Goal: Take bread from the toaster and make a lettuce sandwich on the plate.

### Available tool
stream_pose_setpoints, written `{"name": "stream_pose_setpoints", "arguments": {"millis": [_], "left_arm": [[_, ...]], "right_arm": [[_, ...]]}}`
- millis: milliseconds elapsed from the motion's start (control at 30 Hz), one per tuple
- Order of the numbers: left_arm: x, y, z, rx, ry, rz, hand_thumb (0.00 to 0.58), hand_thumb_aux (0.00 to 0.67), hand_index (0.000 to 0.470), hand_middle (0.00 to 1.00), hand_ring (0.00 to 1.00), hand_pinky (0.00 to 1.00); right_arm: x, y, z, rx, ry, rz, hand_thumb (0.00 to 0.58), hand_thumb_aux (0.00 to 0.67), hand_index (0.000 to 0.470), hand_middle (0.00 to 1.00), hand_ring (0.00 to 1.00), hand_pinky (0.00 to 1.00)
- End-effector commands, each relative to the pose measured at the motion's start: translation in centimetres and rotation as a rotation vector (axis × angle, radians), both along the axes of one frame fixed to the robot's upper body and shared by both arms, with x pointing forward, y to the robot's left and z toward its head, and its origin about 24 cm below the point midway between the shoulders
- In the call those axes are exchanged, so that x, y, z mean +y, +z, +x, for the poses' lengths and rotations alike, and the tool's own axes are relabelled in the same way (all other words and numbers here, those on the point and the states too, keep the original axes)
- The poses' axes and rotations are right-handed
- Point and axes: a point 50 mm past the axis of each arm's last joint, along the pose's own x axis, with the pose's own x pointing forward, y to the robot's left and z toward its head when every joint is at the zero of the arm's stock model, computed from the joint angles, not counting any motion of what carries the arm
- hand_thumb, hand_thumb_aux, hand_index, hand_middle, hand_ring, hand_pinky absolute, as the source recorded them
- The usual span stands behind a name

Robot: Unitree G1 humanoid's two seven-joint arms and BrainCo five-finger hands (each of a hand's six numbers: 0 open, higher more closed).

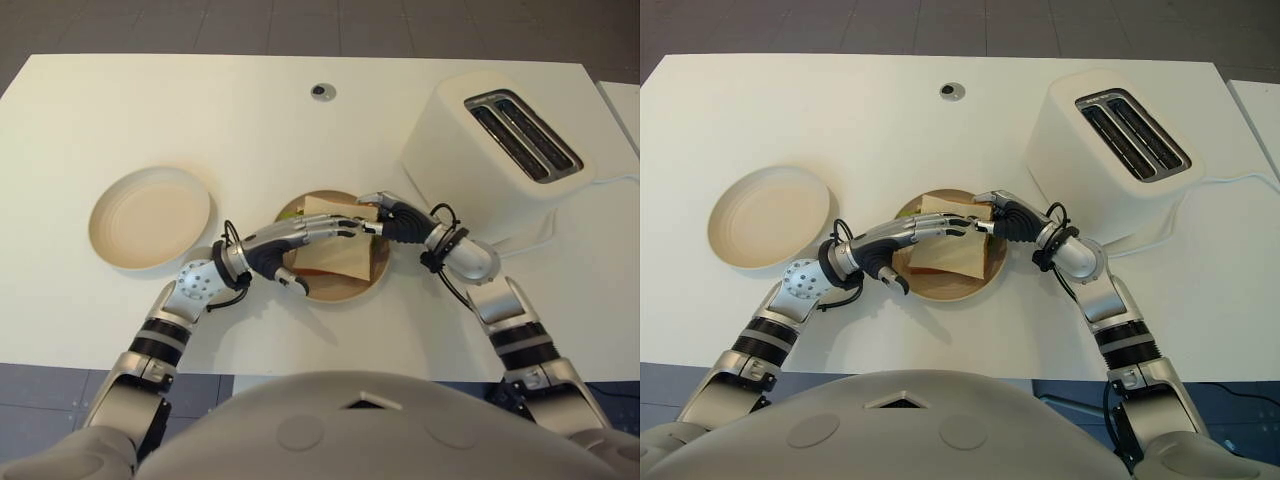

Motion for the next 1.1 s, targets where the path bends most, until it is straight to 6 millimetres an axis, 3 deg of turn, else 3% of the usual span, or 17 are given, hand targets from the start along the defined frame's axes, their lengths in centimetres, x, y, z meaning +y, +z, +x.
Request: {"name": "stream_pose_setpoints", "arguments": {"millis": [33, 133, 167, 200, 233, 300, 500, 767, 867, 900, 933, 967, 1000, 1033, 1067, 1100], "left_arm": [[0.9, -5.0, -1.3, 0.152, -0.008, 0.307, 0.0, 0.0, 0.0, 0.0, 0.0, 0.0], [0.7, -5.9, -2.3, 0.173, -0.042, 0.353, 0.0, 0.0, 0.0, 0.0, 0.0, 0.0], [0.6, -6.0, -2.4, 0.175, -0.05, 0.355, 0.0, 0.0, 0.0, 0.0, 0.0, 0.0], [0.6, -6.1, -2.5, 0.178, -0.053, 0.355, 0.0, 0.0, 0.0, 0.0, 0.0, 0.0], [0.6, -6.1, -2.6, 0.179, -0.053, 0.355, 0.0, 0.0, 0.0, 0.0, 0.0, 0.0], [0.8, -6.1, -2.5, 0.177, -0.049, 0.356, 0.0, 0.0, 0.0, 0.0, 0.0, 0.0], [1.4, -6.1, -2.2, 0.163, -0.02, 0.369, 0.0, 0.0, 0.0, 0.0, 0.0, 0.0], [1.3, -4.1, -1.0, 0.088, 0.047, 0.234, 0.0, 0.0, 0.0, 0.0, 0.0, 0.0], [1.0, -0.7, 0.6, -0.011, 0.14, -0.028, 0.0, 0.0, 0.0, 0.0, 0.0, 0.0], [1.0, 0.9, 0.9, -0.034, 0.159, -0.159, 0.0, 0.0, 0.0, 0.0, 0.0, 0.0], [1.2, 2.7, 1.0, -0.043, 0.165, -0.307, 0.0, 0.0, 0.0, 0.0, 0.0, 0.0], [1.4, 4.1, 0.8, -0.038, 0.152, -0.434, 0.0, 0.0, 0.0, 0.0, 0.0, 0.0], [1.6, 5.3, 0.3, -0.006, 0.116, -0.54, 0.223, 0.145, 0.101, 0.22, 0.22, 0.22], [1.7, 6.1, -0.5, 0.038, 0.055, -0.612, 0.4, 0.297, 0.208, 0.33, 0.33, 0.33], [1.8, 6.6, -1.3, 0.085, -0.009, -0.655, 0.58, 0.662, 0.464, 1.0, 1.0, 1.0], [1.9, 6.9, -1.9, 0.127, -0.065, -0.677, 0.58, 0.67, 0.47, 1.0, 1.0, 1.0]], "right_arm": [[0.1, -0.4, -0.2, 0.036, -0.002, 0.013, 0.0, 0.0, 0.0, 1.0, 1.0, 1.0], [0.2, 0.1, -0.2, 0.03, -0.005, 0.046, 0.0, 0.0, 0.0, 1.0, 1.0, 1.0], [0.1, 0.4, -0.1, 0.023, -0.02, 0.064, 0.0, 0.0, 0.0, 0.94, 0.94, 0.94], [0.0, 0.5, 0.1, 0.016, -0.039, 0.077, 0.0, 0.0, 0.0, 0.87, 0.87, 0.87], [-0.2, 0.8, 0.4, 0.008, -0.066, 0.094, 0.0, 0.0, 0.0, 0.67, 0.67, 0.67], [-0.9, 1.4, 1.0, -0.01, -0.127, 0.143, 0.0, 0.0, 0.0, 0.47, 0.47, 0.47], [-2.5, 3.4, 2.0, -0.037, -0.251, 0.319, 0.0, 0.0, 0.0, 0.42, 0.42, 0.42], [-3.5, 4.9, 2.2, -0.059, -0.299, 0.471, 0.0, 0.0, 0.0, 0.39, 0.39, 0.39], [-2.9, 5.5, 1.2, -0.045, -0.197, 0.518, 0.0, 0.0, 0.0, 0.47, 0.47, 0.47], [-2.7, 5.9, 0.6, -0.04, -0.13, 0.54, 0.0, 0.0, 0.0, 0.57, 0.57, 0.57], [-2.7, 6.7, -0.2, -0.038, -0.062, 0.58, 0.083, 0.05, 0.035, 0.8, 0.8, 0.8], [-2.7, 7.4, -0.9, -0.042, -0.001, 0.609, 0.352, 0.25, 0.175, 1.0, 1.0, 1.0], [-2.6, 7.9, -1.5, -0.041, 0.059, 0.635, 0.531, 0.476, 0.334, 1.0, 1.0, 1.0], [-2.6, 8.3, -2.2, -0.038, 0.117, 0.654, 0.559, 0.541, 0.38, 1.0, 1.0, 1.0], [-2.4, 8.5, -2.9, -0.033, 0.18, 0.669, 0.58, 0.67, 0.47, 1.0, 1.0, 1.0], [-2.2, 8.7, -3.6, -0.026, 0.236, 0.679, 0.58, 0.67, 0.47, 1.0, 1.0, 1.0]]}}
